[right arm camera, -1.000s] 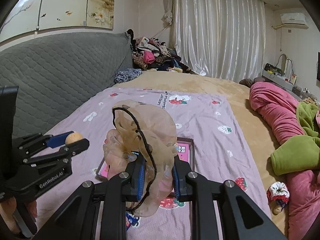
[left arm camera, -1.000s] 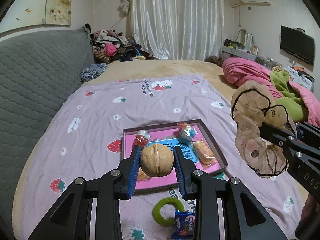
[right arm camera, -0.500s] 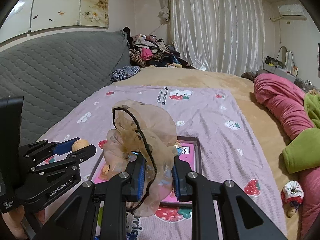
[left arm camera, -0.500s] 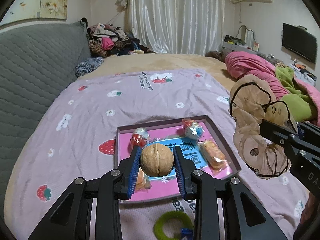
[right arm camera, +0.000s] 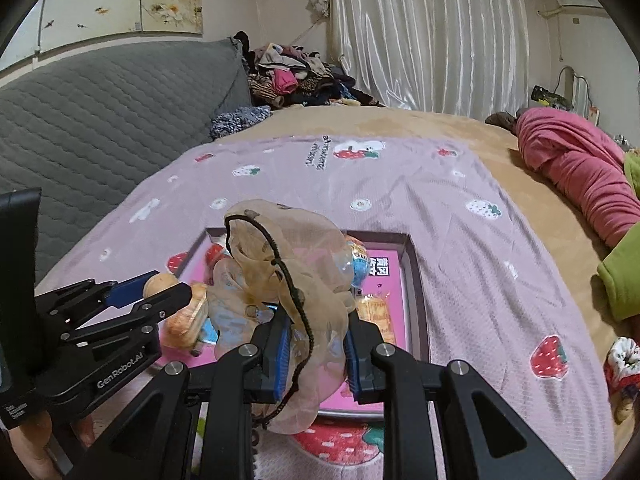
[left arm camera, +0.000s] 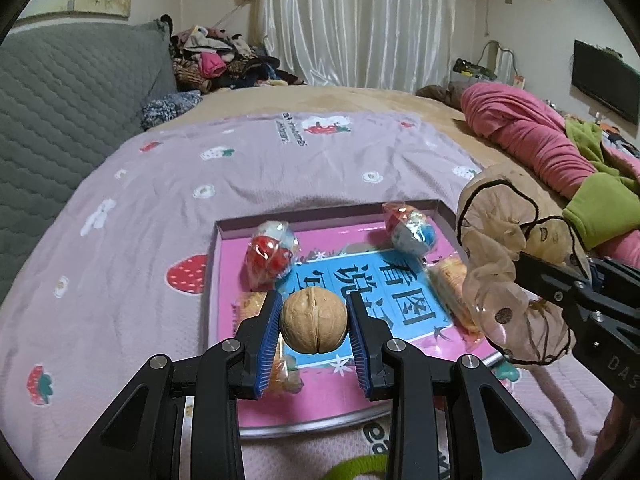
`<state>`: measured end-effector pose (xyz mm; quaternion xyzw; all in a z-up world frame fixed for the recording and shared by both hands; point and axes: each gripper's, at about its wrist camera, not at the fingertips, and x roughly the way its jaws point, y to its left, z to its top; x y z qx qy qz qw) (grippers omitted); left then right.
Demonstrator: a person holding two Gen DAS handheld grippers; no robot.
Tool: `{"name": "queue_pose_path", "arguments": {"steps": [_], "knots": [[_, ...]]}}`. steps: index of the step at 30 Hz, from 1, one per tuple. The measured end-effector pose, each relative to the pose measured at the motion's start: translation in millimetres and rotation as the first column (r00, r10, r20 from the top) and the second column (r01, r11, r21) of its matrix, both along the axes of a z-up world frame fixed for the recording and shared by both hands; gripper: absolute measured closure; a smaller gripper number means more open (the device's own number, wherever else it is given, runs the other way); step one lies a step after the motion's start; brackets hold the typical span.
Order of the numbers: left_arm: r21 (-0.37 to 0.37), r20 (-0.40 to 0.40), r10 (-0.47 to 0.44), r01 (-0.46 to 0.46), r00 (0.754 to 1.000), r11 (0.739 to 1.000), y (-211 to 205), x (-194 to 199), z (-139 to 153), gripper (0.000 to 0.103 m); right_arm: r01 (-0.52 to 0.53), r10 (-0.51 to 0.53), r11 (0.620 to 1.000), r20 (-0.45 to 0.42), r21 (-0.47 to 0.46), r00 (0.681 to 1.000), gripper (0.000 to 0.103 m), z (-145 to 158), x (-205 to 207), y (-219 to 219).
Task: Organize objects
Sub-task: 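Lift and carry the walnut and scrunchie over the pink book tray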
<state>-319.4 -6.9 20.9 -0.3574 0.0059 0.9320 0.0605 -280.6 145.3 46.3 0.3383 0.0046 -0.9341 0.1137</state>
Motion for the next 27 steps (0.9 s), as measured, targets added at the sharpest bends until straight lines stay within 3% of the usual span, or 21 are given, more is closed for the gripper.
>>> {"name": "queue_pose_path", "arguments": {"steps": [17, 27], "knots": [[0.027, 0.019, -0.032, 0.031, 0.999, 0.999, -8.6, -20.3, -46.5, 0.069, -0.015, 0.014, 0.999, 0.053, 0.03, 0.998, 0.08, -64.6, -25.4, -7.7], [0.016, 0.055, -0.054, 0.053, 0.997, 0.998, 2.2, -28.8, -61.8, 0.069, -0.007, 0.004, 0.998, 0.065, 0.058, 0.998, 0.08, -72.0, -30.8, -7.7]]}}
